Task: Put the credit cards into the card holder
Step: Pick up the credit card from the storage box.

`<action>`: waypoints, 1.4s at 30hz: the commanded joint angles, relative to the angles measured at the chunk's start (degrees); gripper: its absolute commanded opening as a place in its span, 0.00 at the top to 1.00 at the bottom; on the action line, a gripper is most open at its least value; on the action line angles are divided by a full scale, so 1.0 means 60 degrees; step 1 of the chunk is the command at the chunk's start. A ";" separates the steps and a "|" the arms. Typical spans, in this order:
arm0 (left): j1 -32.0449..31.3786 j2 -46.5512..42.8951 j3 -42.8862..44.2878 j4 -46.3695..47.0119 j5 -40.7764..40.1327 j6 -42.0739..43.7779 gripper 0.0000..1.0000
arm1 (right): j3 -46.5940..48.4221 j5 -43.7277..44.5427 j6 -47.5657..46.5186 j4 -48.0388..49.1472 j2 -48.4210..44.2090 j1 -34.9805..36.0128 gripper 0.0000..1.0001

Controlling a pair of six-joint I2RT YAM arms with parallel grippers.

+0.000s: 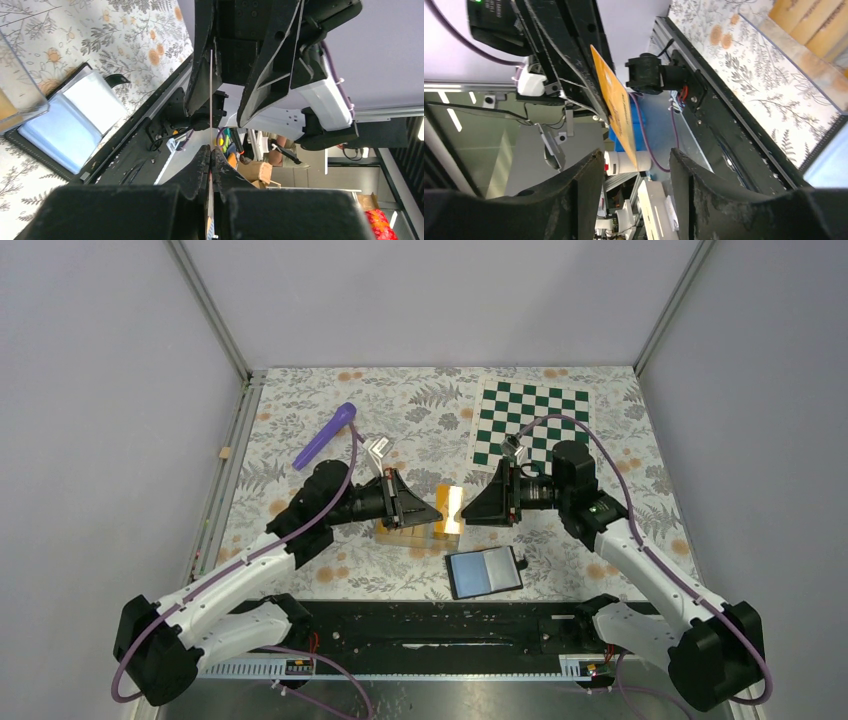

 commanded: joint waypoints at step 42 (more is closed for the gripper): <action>-0.0350 0.3322 0.0044 -0.3829 -0.3073 0.2833 0.69 | -0.0159 0.2470 -0.2865 -0.4731 -0.0061 -0.1259 1.00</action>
